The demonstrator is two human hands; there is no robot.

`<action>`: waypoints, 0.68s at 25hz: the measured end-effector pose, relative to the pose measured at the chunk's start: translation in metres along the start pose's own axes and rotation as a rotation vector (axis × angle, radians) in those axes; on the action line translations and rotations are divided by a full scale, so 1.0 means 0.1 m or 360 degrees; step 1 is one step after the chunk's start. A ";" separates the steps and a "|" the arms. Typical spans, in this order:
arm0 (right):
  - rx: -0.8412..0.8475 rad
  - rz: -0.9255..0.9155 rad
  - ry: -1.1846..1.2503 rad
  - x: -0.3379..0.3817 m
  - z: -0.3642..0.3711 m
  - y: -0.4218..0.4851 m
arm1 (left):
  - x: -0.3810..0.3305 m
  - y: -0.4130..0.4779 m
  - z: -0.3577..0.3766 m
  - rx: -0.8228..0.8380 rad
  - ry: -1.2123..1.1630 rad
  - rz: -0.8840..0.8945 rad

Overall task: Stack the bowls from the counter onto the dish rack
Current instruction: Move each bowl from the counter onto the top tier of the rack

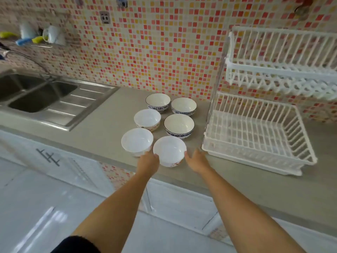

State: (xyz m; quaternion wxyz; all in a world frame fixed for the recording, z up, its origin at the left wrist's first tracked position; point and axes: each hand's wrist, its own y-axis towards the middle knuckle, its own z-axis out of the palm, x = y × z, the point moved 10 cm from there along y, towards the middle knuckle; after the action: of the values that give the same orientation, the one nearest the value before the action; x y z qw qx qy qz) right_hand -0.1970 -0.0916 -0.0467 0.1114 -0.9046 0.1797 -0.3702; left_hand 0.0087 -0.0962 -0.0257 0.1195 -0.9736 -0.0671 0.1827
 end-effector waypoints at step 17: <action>-0.0644 -0.0459 0.0211 1.09 -0.77 -0.12 | -0.39 0.59 -0.87 -0.0205 -0.1162 0.0308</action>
State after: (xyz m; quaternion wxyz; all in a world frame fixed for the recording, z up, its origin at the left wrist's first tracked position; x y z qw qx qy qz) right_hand -0.1767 -0.1305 0.0795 -0.1379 -0.8985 0.1262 -0.3972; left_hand 0.0097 -0.1778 0.0511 0.0087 -0.8517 -0.0244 0.5234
